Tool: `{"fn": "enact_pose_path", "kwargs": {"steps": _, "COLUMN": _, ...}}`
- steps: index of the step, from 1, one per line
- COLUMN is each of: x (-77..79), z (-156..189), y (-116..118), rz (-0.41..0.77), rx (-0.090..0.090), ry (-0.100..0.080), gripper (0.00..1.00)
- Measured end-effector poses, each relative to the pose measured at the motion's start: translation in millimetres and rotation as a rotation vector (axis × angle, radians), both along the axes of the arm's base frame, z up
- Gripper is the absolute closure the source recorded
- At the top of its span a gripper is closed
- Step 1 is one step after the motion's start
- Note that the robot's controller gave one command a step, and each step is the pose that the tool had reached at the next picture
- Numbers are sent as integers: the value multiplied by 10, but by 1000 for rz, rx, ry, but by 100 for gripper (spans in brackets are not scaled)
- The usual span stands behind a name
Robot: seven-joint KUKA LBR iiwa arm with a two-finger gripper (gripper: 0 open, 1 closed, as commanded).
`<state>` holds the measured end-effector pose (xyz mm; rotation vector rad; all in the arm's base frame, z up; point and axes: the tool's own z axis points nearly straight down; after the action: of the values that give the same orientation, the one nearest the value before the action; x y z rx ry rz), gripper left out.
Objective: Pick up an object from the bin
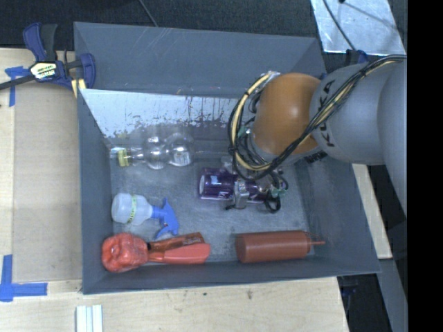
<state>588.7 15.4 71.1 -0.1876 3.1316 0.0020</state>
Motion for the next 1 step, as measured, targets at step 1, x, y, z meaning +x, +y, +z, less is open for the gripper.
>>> {"fn": "enact_pose_path", "kwargs": {"steps": 1, "x": 0, "z": 0, "y": 0, "rz": 0, "rx": 0, "ry": 0, "gripper": 100}}
